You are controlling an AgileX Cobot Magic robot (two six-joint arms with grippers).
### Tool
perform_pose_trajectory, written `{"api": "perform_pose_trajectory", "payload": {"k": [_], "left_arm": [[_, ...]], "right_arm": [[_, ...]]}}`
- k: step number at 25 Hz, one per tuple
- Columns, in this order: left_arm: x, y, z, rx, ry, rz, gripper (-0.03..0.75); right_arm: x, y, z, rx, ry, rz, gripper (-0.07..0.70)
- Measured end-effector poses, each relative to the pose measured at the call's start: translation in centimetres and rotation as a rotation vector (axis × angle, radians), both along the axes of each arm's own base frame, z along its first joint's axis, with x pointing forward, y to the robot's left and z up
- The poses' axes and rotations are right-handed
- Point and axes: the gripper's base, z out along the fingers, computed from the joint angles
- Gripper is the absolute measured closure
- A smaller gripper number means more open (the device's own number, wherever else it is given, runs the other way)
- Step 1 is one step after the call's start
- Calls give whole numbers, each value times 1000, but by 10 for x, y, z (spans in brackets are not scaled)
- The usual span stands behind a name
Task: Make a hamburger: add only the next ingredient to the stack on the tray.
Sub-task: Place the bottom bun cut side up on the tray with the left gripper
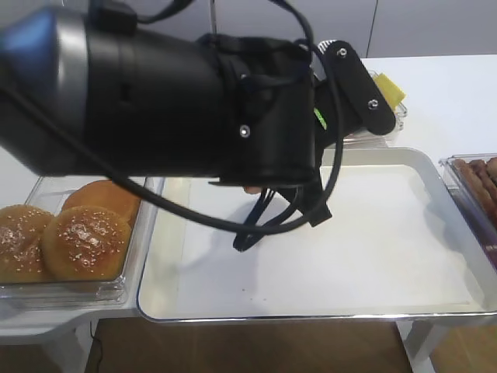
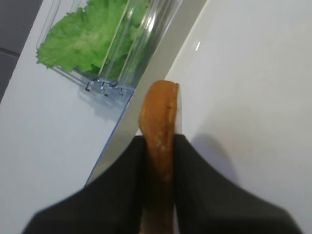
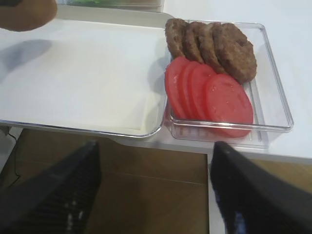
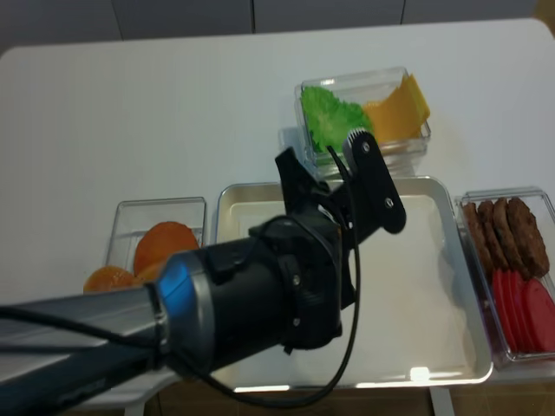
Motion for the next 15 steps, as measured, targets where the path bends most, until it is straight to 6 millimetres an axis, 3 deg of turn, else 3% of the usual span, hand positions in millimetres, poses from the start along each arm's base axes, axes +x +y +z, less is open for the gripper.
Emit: {"api": "perform_pose_trajectory", "payload": {"k": [15], "left_arm": [[-8,-26,-32,93,-29,-86,600]], "right_arm": [[0,0,0,2,0,-1,101]]}}
